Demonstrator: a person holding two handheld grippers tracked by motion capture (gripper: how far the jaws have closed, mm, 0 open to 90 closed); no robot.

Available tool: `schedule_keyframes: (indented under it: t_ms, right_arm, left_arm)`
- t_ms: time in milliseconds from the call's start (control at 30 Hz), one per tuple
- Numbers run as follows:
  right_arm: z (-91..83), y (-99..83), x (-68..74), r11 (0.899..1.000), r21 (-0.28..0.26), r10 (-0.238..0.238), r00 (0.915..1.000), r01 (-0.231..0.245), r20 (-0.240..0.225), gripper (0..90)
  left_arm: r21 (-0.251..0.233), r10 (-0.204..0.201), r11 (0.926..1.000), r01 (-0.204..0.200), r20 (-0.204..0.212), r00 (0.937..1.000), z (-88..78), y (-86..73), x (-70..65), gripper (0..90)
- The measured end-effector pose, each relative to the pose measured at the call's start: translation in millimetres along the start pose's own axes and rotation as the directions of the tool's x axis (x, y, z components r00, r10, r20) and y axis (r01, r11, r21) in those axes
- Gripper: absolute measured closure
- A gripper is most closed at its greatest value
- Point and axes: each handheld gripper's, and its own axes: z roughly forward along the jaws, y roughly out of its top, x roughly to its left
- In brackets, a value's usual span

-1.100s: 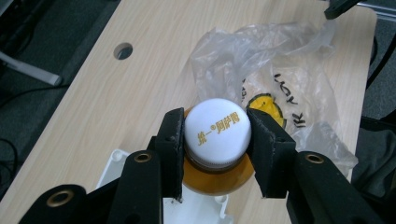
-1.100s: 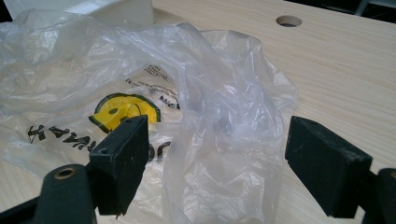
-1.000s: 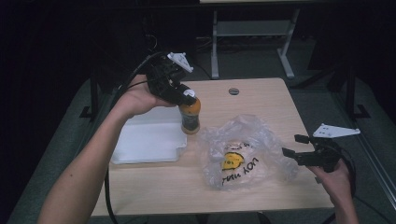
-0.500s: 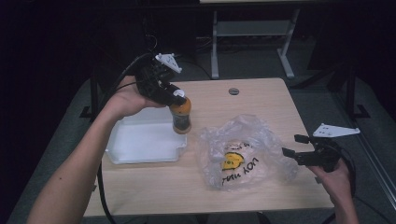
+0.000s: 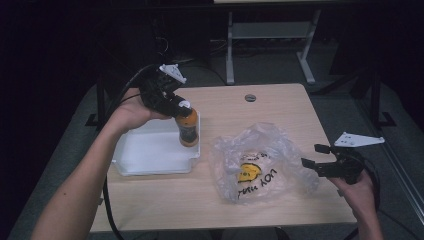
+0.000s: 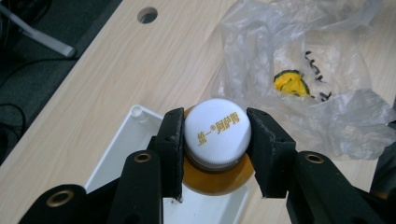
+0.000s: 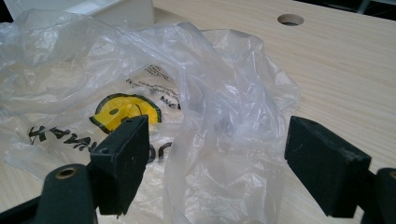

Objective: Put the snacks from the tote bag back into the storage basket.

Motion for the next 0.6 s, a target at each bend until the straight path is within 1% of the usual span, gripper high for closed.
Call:
schedule_keyframes:
  t_ms: [333, 600]
  right_arm:
    - [-3.1, -0.4, -1.0, 1.0, -0.006, 0.001, 0.9999, -0.001, 0.011, 21.4]
    - [-1.8, -0.6, -1.3, 1.0, -0.001, 0.0, 1.0, 0.0, 0.008, 21.4]
  left_arm:
    - [0.007, -0.026, 0.9996, 0.026, -0.001, 0.9997, 8.3, -7.5, 5.0, 59.1]
    - [0.023, -0.021, 0.9995, 0.021, -0.001, 0.9998, 12.1, -11.1, 6.0, 59.1]
